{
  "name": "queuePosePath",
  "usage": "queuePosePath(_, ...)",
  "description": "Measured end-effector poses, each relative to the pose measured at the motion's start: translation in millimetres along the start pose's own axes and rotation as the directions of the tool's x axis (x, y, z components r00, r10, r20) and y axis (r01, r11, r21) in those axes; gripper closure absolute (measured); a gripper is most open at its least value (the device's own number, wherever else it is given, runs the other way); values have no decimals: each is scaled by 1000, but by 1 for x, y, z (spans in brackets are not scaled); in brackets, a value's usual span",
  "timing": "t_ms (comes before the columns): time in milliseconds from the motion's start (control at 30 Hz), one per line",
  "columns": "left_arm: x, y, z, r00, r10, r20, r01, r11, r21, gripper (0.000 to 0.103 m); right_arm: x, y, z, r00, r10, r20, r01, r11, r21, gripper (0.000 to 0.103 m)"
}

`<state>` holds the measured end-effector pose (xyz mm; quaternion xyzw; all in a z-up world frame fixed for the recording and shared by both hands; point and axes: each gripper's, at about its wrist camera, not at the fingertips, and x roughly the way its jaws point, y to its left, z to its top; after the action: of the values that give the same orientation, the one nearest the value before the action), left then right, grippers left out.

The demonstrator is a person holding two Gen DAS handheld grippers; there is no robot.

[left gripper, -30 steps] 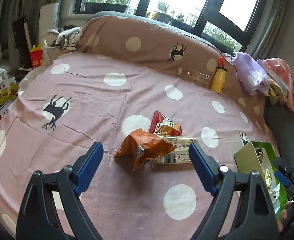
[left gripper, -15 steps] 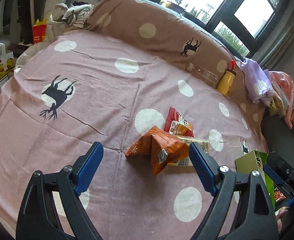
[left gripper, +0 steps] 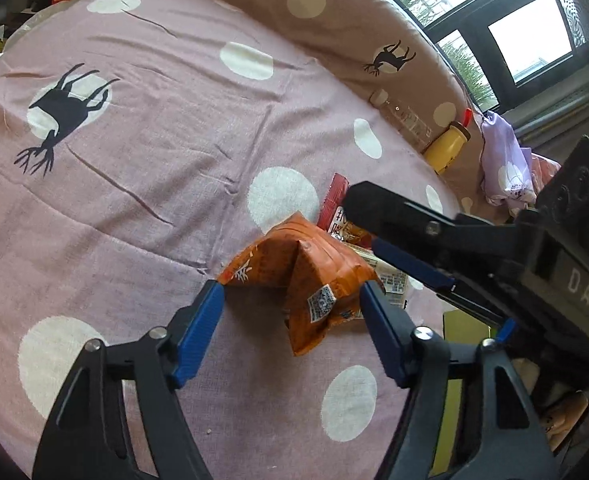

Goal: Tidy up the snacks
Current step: 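Move the right gripper to the orange chip bag and grasp it, then lift the orange chip bag and carry it over the green box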

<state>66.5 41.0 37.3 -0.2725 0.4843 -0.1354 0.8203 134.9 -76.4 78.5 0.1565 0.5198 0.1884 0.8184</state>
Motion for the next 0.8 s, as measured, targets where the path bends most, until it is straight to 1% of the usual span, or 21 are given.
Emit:
queuePosePath(67,3,-1,0,1000,-21,-11,21,1000,0,40,14,-1,-2,999,-21,-43,20,1000,-16,34)
queuePosePath(100,3,-2,0,999,-31,-16,31,1000,0,44,21,-2,-4,998,-26,-62,25,1000,-18,36)
queuePosePath(133,5,-3,-1,999,-37,-24,37,999,7,50,25,-4,-6,997,-22,-74,21,1000,-22,40)
queuePosePath(167,6,-6,-2,999,-35,-37,36,999,15,53,29,-5,-7,996,-17,-89,15,1000,-19,41)
queuePosePath(200,7,-7,-3,998,-50,-48,51,998,22,59,31,-7,-8,995,-17,-94,16,1000,-14,42)
queuePosePath(233,9,-9,-4,996,-62,-59,64,998,29,62,32,-9,-9,995,-21,-92,20,1000,-12,42)
queuePosePath(367,6,-17,-9,998,-32,-51,36,995,96,63,29,-14,-14,997,5,-82,-5,1000,0,45)
queuePosePath(400,4,-20,-11,999,-24,-46,30,993,118,65,27,-15,-17,997,10,-79,-10,1000,4,45)
queuePosePath(467,0,-27,-14,999,-22,-30,27,986,165,66,20,-14,-20,998,11,-63,-11,1000,2,46)
queuePosePath(567,-9,-36,-22,999,-38,-4,38,973,226,66,3,-15,-28,1000,24,-12,-24,1000,5,46)
queuePosePath(800,-28,-60,-44,994,-99,37,78,923,378,65,-40,-17,-52,993,29,115,-31,999,16,46)
